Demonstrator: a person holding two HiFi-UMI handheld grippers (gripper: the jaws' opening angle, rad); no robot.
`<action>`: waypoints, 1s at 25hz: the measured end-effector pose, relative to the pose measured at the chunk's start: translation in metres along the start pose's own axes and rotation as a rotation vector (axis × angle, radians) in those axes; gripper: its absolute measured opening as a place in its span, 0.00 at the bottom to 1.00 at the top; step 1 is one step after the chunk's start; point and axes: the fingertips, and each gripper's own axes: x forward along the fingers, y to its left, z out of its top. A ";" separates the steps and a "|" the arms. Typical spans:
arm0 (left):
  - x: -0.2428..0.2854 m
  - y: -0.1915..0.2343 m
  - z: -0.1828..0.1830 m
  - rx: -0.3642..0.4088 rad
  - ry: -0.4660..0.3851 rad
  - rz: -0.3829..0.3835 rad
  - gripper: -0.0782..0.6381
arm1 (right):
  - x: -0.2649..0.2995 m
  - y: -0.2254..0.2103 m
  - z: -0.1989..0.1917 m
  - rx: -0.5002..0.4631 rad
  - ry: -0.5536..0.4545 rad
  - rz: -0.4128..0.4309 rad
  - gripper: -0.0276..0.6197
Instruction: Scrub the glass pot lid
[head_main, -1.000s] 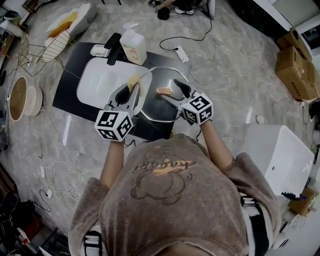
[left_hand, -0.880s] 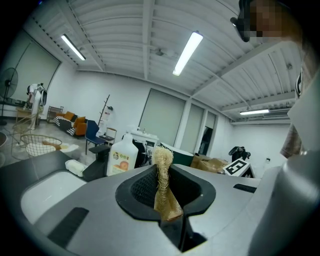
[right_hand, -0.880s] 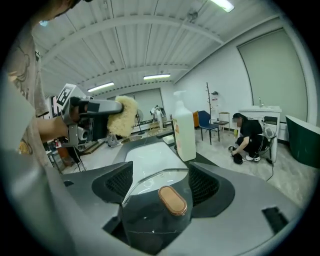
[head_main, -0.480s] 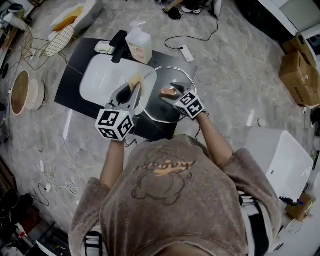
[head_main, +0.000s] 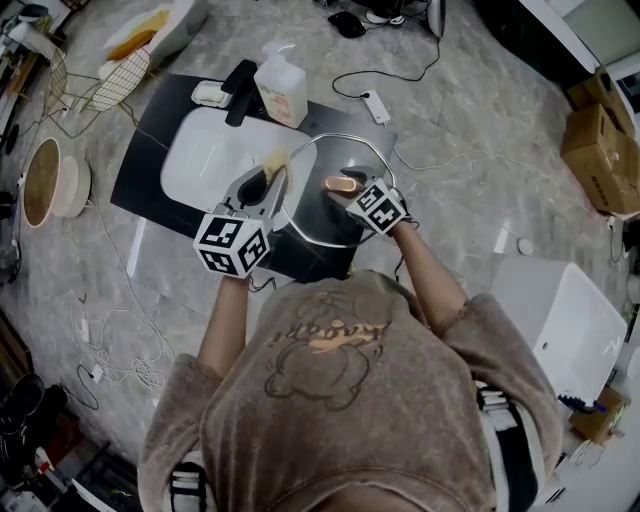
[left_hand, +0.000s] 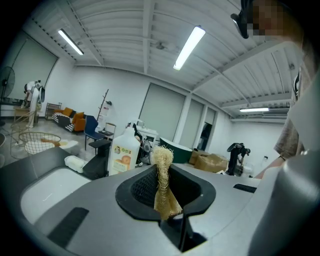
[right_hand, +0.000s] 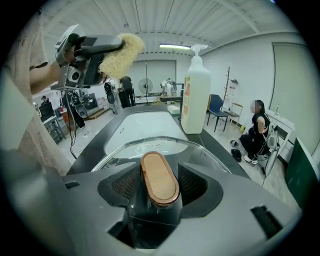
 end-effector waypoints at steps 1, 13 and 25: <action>0.002 -0.001 -0.001 0.000 0.004 -0.005 0.20 | 0.000 0.000 0.000 -0.003 0.002 0.000 0.40; 0.065 -0.007 0.001 -0.048 0.100 -0.208 0.20 | 0.001 0.001 -0.001 -0.023 0.015 0.024 0.39; 0.168 -0.033 -0.044 -0.130 0.272 -0.472 0.20 | 0.003 -0.002 -0.001 -0.026 0.000 0.028 0.39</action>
